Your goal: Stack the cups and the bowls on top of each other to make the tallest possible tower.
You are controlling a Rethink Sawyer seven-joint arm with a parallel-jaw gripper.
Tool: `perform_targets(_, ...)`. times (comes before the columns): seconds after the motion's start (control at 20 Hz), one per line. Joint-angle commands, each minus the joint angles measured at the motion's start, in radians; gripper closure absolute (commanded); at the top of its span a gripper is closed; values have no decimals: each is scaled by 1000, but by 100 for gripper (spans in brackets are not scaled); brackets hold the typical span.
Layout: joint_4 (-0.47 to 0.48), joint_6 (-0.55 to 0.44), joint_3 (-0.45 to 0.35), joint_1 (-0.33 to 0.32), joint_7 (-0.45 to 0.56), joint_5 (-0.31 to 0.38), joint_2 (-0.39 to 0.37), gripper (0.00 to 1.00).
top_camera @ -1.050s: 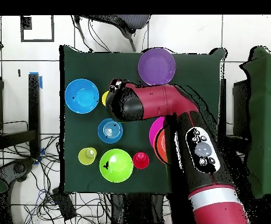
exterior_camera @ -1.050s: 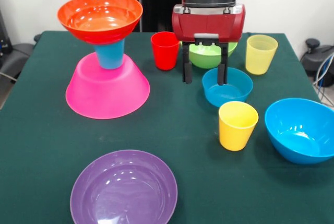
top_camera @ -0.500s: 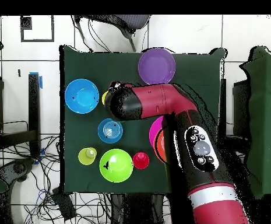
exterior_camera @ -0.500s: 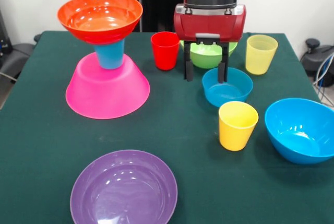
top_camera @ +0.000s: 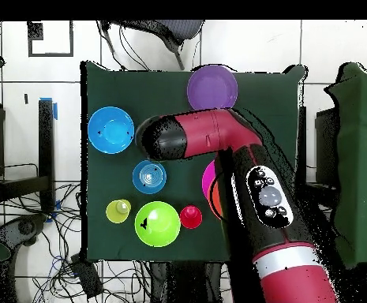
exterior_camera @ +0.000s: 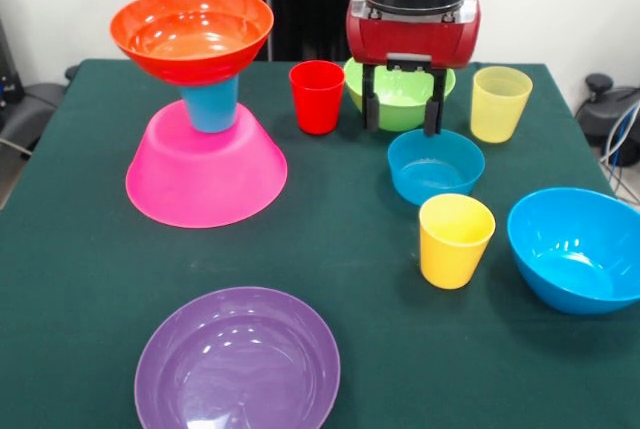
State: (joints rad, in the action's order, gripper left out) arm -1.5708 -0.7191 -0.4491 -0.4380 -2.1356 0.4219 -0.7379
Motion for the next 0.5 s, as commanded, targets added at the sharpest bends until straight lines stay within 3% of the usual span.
perform_targets(0.05,9,-73,-71,-21,275,70,19,0)
perform_targets(0.5,-60,-32,-82,-40,238,87,-13,0)
